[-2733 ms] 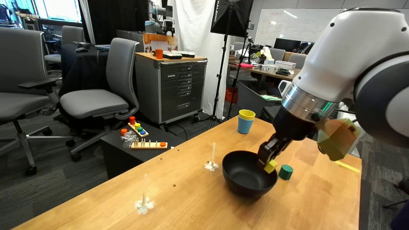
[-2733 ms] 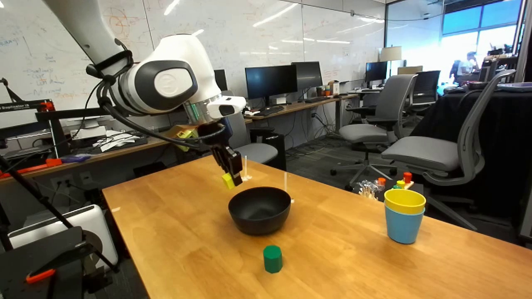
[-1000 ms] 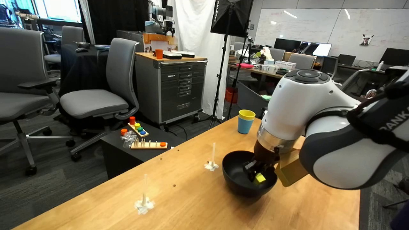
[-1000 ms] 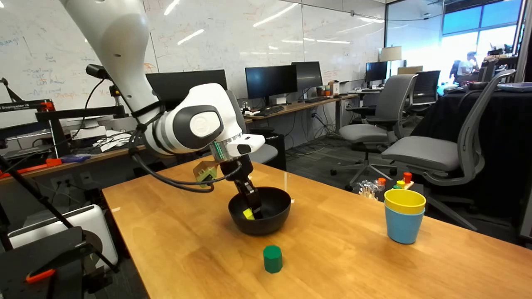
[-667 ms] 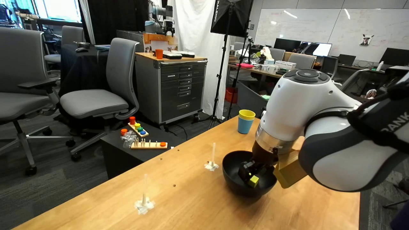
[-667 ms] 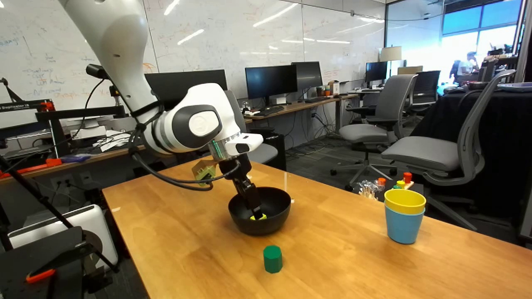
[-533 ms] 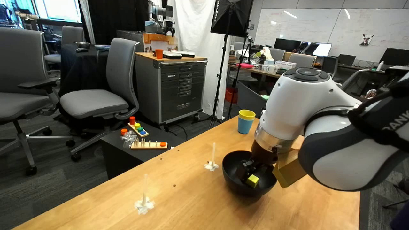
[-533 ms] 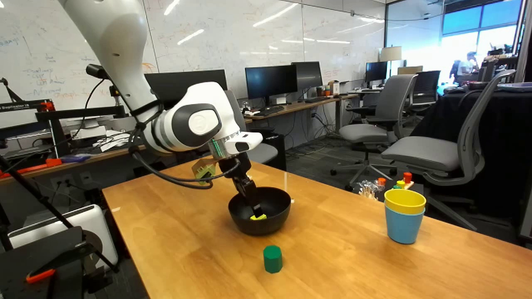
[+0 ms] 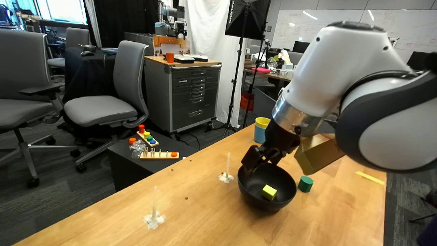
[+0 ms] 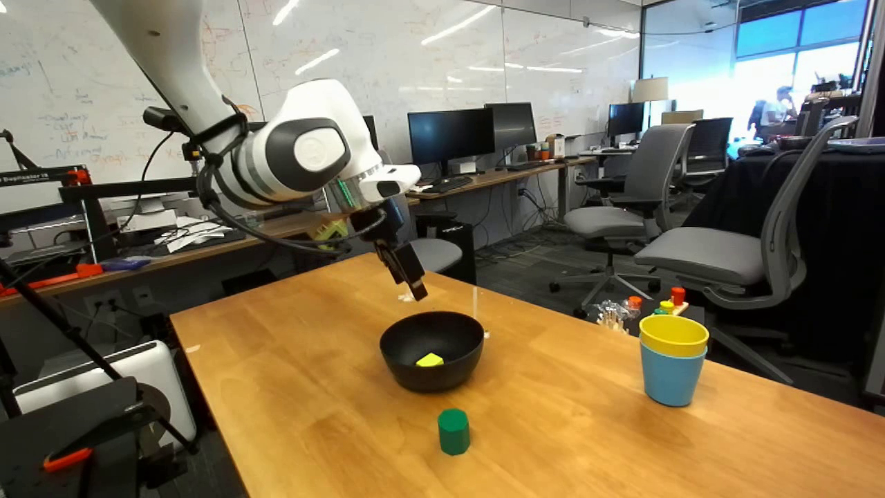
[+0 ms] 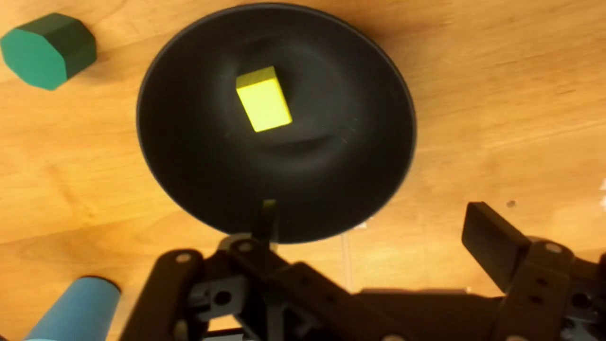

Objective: Put the cubes in the black bowl

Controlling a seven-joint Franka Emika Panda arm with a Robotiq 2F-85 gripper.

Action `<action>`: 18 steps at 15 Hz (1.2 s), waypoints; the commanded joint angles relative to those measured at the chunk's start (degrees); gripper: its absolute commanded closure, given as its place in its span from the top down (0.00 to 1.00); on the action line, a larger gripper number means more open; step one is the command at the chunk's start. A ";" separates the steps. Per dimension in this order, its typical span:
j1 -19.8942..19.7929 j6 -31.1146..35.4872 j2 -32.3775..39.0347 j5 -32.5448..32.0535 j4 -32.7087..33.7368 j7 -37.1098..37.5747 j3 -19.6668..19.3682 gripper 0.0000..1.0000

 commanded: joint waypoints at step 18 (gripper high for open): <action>-27.34 -20.51 -23.71 -4.73 -7.40 -12.99 9.82 1.00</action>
